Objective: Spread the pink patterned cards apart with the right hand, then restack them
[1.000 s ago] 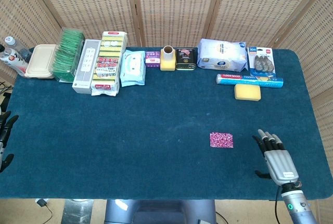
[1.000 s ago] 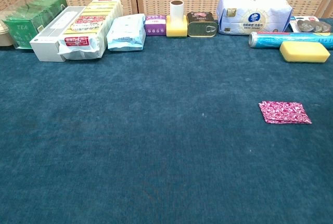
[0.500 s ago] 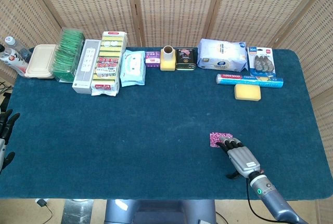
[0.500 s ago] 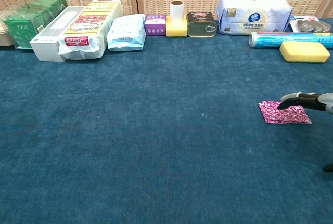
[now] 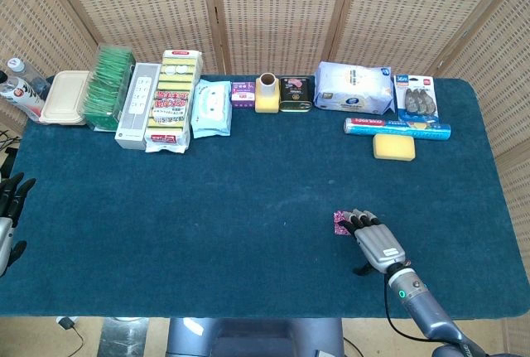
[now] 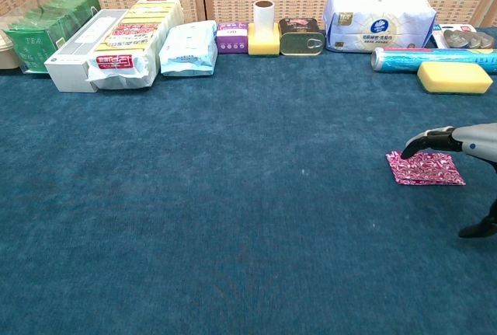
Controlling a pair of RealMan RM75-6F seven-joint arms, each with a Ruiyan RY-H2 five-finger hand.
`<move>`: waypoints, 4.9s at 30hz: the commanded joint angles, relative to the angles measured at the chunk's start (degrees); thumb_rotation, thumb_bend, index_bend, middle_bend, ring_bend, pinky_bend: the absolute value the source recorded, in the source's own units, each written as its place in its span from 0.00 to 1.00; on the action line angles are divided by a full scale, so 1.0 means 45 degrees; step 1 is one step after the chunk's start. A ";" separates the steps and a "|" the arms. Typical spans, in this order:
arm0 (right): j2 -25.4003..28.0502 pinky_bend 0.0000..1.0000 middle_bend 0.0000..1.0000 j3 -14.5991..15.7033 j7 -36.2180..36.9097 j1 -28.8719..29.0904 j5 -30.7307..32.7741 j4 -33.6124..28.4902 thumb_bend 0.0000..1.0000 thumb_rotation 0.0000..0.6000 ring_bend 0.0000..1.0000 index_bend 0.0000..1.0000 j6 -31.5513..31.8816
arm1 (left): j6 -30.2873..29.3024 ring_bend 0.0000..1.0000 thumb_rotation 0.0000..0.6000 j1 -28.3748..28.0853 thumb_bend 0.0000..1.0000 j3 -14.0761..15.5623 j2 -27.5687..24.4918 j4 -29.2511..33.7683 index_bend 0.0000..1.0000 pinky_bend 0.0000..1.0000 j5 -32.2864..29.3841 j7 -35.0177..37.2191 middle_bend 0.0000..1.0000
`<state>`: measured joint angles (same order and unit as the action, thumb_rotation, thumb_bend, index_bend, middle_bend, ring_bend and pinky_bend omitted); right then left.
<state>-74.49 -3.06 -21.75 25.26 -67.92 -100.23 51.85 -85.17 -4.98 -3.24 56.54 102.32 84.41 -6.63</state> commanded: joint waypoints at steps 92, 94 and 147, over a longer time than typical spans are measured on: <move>-0.0060 0.01 0.22 0.0846 -0.2359 0.2014 0.2829 -0.1563 0.07 1.00 0.07 0.14 0.1907 | 0.0203 0.00 1.00 -0.0162 0.13 0.0050 -0.0013 0.0073 0.00 0.07 -0.0055 -0.0021 0.00; 0.0050 0.02 0.24 0.0842 -0.2330 0.1983 0.2923 -0.1512 0.07 1.00 0.08 0.14 0.1924 | 0.0204 0.00 1.00 -0.0161 0.13 0.0056 -0.0009 0.0081 0.00 0.07 -0.0058 -0.0042 0.00; -0.0913 0.04 0.21 0.0515 -0.2568 0.2886 0.5230 -0.0497 0.07 1.00 0.08 0.15 0.0936 | 0.0256 0.00 1.00 -0.0179 0.13 0.0125 -0.0085 0.0100 0.00 0.07 0.0001 0.0085 0.00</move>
<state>-78.55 -0.71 -33.26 38.21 -44.44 -102.47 56.02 -84.01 -5.78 -2.67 56.16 102.78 84.42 -6.24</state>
